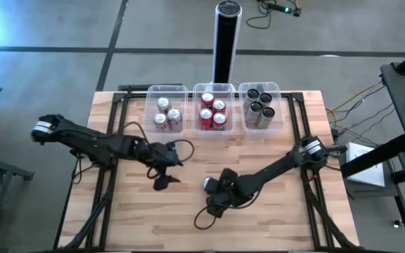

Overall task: Sort soda cans
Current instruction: Put the red-silver soda can into the left white bin

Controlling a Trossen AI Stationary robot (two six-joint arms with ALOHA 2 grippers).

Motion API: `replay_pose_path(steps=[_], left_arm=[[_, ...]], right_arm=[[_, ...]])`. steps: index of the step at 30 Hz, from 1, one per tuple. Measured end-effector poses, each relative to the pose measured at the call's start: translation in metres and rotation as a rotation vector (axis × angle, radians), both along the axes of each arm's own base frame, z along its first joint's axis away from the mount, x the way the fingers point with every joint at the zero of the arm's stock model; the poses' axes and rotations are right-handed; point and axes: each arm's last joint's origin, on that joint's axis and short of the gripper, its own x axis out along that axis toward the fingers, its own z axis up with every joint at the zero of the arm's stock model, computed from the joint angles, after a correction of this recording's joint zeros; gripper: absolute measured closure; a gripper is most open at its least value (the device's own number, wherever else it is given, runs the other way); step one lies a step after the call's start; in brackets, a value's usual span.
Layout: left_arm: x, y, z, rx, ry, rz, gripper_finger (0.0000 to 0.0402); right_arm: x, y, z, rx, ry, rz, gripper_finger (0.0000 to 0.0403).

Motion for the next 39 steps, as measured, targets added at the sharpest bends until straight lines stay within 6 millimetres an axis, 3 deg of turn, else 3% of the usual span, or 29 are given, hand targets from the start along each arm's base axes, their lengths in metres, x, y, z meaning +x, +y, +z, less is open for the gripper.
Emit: replay_pose_path(steps=[11, 30, 39], left_arm=[[0.041, -0.012, -0.03, 0.026, -0.031, -0.044, 0.0062], [0.112, -0.03, -0.048, 0.01, -0.129, -0.174, 0.0056], [0.122, -0.034, -0.062, -0.027, -0.079, -0.165, 0.007]], right_arm=[[-0.009, 0.0, 0.008, 0.016, 0.036, -0.049, 0.0035], [-0.046, 0.008, 0.033, 0.051, 0.172, -0.159, 0.0035], [-0.053, 0.007, 0.039, 0.068, 0.227, -0.152, 0.0035]])
